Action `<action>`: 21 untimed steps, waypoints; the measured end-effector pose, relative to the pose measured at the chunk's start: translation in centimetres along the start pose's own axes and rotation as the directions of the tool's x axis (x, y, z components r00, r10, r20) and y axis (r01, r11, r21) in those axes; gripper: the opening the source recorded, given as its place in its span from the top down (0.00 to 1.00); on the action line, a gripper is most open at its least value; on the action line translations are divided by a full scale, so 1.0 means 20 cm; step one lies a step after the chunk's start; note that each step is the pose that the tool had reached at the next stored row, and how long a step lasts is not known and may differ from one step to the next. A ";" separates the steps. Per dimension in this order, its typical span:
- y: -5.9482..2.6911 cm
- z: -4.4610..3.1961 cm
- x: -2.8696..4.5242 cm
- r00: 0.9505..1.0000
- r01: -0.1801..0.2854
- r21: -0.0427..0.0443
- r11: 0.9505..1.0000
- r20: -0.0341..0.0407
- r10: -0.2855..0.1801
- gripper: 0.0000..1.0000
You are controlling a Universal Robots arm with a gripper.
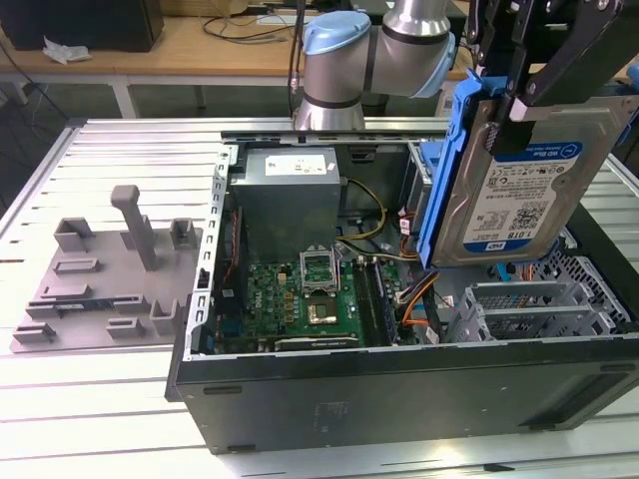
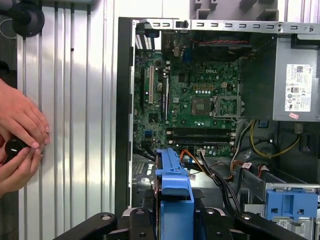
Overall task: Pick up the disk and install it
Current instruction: 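Insert the disk into the insertion slot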
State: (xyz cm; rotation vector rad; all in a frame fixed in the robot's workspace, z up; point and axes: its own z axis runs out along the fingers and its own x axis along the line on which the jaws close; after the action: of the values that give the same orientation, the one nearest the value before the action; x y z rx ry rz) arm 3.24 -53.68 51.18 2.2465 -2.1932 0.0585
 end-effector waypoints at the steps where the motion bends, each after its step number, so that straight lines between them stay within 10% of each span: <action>1: 0.000 0.000 0.000 1.000 -0.003 0.000 1.000 0.002 0.003 0.63; 10: -0.001 0.001 0.000 0.997 -0.078 -0.010 0.997 0.012 0.078 0.63; 12: -0.001 0.002 0.000 0.997 -0.078 -0.014 0.997 0.025 0.079 0.63; 15: -0.001 0.003 0.002 0.995 -0.076 -0.034 0.997 0.065 0.078 0.63; 21: -0.003 0.003 0.003 0.996 -0.054 -0.049 0.997 0.070 0.057 0.63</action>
State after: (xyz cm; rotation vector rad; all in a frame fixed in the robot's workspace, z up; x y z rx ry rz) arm 3.30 -53.73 51.12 2.1971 -2.2664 -0.0728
